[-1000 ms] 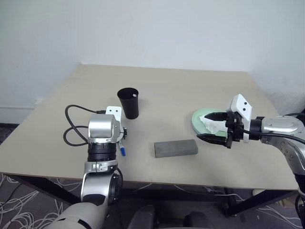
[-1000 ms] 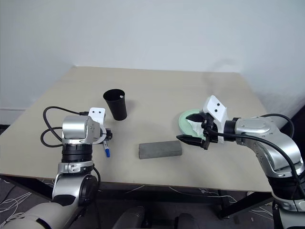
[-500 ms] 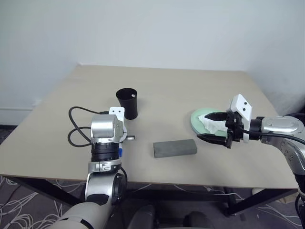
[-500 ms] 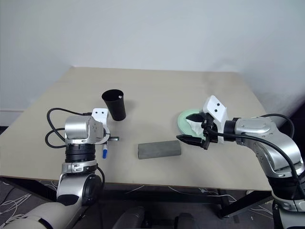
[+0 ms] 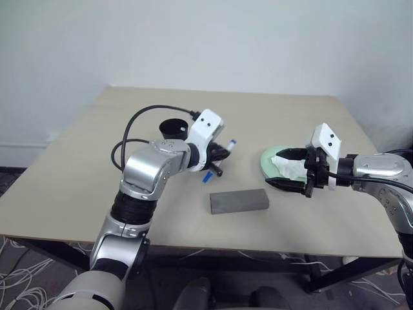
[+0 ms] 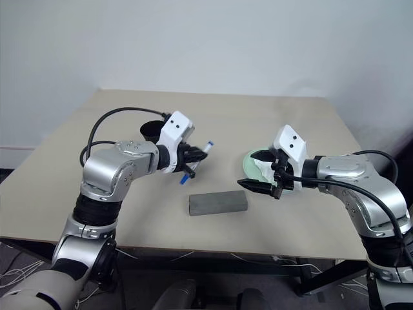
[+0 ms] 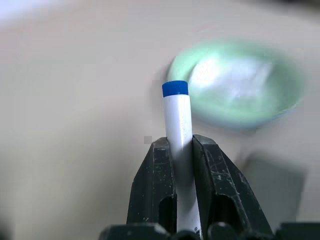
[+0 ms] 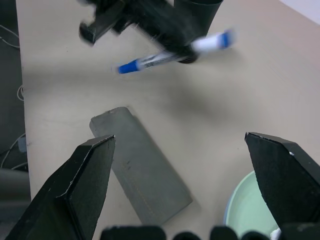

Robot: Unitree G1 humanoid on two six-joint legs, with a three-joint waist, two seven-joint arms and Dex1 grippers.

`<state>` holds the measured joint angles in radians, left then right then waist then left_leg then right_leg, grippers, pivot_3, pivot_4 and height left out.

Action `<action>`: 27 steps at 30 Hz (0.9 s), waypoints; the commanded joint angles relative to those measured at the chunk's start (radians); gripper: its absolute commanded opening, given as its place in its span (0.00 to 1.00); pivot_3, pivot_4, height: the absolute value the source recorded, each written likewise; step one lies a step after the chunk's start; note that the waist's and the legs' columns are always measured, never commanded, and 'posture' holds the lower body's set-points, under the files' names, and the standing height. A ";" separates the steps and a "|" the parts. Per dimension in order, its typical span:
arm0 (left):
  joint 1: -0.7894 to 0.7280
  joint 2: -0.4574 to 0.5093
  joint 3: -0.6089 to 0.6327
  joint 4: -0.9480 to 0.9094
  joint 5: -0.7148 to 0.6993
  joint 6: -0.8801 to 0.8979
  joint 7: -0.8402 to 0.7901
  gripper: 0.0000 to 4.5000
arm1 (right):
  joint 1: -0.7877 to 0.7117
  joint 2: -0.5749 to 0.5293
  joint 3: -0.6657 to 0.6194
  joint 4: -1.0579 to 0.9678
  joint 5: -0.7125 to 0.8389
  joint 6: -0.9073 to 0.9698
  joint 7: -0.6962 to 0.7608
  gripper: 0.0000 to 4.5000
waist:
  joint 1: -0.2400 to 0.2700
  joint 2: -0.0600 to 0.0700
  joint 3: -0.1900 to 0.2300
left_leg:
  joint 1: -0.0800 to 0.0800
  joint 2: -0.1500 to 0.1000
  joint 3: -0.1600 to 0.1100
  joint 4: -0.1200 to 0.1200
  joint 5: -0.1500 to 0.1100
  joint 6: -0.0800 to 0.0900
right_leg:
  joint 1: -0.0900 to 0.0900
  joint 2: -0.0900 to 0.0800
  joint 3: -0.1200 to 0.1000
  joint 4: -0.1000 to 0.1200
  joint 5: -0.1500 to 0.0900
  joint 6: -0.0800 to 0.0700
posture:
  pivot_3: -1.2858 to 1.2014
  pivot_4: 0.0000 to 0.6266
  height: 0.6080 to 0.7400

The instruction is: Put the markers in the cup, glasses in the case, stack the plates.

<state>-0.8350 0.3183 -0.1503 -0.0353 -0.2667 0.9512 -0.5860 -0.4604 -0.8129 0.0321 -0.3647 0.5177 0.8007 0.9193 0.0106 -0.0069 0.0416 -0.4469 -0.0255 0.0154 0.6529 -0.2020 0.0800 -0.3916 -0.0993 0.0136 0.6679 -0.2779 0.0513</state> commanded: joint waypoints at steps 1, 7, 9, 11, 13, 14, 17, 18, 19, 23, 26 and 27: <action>-0.090 -0.038 0.083 0.176 0.074 -0.331 0.103 0.02 | -0.026 0.002 -0.014 -0.011 0.006 -0.008 -0.003 1.00 | 0.002 0.000 0.000 | 0.000 0.000 0.000 0.000 0.000 0.000 | 0.000 0.000 0.000 0.000 0.000 0.000 | 0.52 0.00 0.89; -0.195 -0.099 0.165 0.590 0.198 -0.889 0.381 0.02 | -0.025 0.008 -0.013 -0.015 0.006 -0.007 -0.008 1.00 | 0.004 0.000 0.000 | 0.000 0.000 0.000 0.002 0.003 0.006 | 0.001 0.003 0.000 -0.001 0.001 0.002 | 0.52 0.00 0.89; -0.219 -0.107 0.188 0.711 0.205 -1.009 0.418 0.02 | -0.023 0.009 -0.014 -0.017 0.007 -0.006 -0.009 1.00 | 0.005 0.000 0.000 | 0.000 -0.001 0.000 0.002 0.003 0.006 | 0.001 0.003 0.000 -0.002 0.002 0.004 | 0.52 0.00 0.89; -0.235 -0.102 0.198 0.827 0.226 -1.122 0.460 0.02 | -0.020 0.010 -0.015 -0.021 0.009 -0.005 -0.011 1.00 | 0.005 0.000 0.000 | -0.001 -0.001 0.000 0.001 0.003 0.007 | 0.002 0.003 0.000 -0.005 0.004 0.007 | 0.52 0.00 0.89; -0.249 -0.094 0.209 0.925 0.241 -1.208 0.492 0.02 | -0.017 0.009 -0.016 -0.024 0.009 -0.005 -0.012 1.00 | 0.005 0.000 0.000 | -0.001 -0.001 0.001 0.002 0.003 0.007 | 0.002 0.003 0.000 -0.006 0.005 0.009 | 0.52 0.00 0.89; -0.251 -0.091 0.216 0.963 0.242 -1.245 0.498 0.02 | -0.015 0.009 -0.017 -0.027 0.010 -0.004 -0.012 1.00 | 0.005 0.000 0.000 | -0.001 -0.001 0.001 0.002 0.003 0.008 | 0.002 0.003 0.000 -0.007 0.006 0.010 | 0.52 0.00 0.89; -0.256 -0.085 0.236 1.047 0.237 -1.321 0.503 0.02 | -0.011 0.009 -0.019 -0.032 0.013 -0.003 -0.013 1.00 | 0.005 -0.001 0.000 | -0.003 -0.002 0.001 0.003 0.003 0.009 | 0.002 0.002 -0.001 -0.007 0.007 0.011 | 0.52 0.00 0.89; -0.257 -0.084 0.239 1.066 0.236 -1.336 0.502 0.02 | -0.009 0.008 -0.020 -0.034 0.013 -0.003 -0.013 1.00 | 0.005 -0.001 0.000 | -0.003 -0.002 0.001 0.004 0.003 0.009 | 0.002 0.001 -0.001 -0.007 0.007 0.011 | 0.52 0.00 0.89; -0.258 -0.083 0.243 1.081 0.235 -1.348 0.497 0.02 | -0.009 0.008 -0.020 -0.034 0.013 -0.003 -0.012 1.00 | 0.005 -0.001 0.000 | -0.004 -0.002 0.001 0.005 0.003 0.009 | 0.002 0.001 -0.001 -0.008 0.007 0.012 | 0.52 0.00 0.89; -0.250 -0.080 0.247 1.121 0.242 -1.378 0.482 0.02 | -0.014 0.008 -0.018 -0.031 0.012 -0.004 -0.009 1.00 | 0.005 -0.001 0.000 | -0.005 -0.003 0.001 0.007 0.002 0.010 | 0.002 0.000 -0.001 -0.008 0.009 0.014 | 0.52 0.00 0.89; -0.248 -0.081 0.255 1.134 0.236 -1.385 0.474 0.02 | -0.015 0.009 -0.016 -0.030 0.012 -0.006 -0.007 1.00 | 0.005 -0.001 0.000 | -0.005 -0.003 0.001 0.007 0.002 0.010 | 0.002 -0.001 -0.002 -0.008 0.010 0.015 | 0.52 0.00 0.89; -0.247 -0.081 0.260 1.138 0.232 -1.386 0.470 0.10 | -0.018 0.010 -0.014 -0.029 0.011 -0.006 -0.007 1.00 | 0.004 -0.001 0.000 | -0.005 -0.003 0.001 0.007 0.002 0.010 | 0.002 -0.001 -0.002 -0.008 0.010 0.015 | 0.52 0.00 0.89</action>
<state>-1.0380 0.2306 0.0979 1.1151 -0.0266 -0.4064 -0.1104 -0.4600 -0.8033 0.0343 -0.3701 0.5184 0.8046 0.9129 0.0150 -0.0075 0.0417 -0.4522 -0.0287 0.0167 0.6604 -0.1998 0.0899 -0.3899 -0.0999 0.0119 0.6601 -0.2672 0.0660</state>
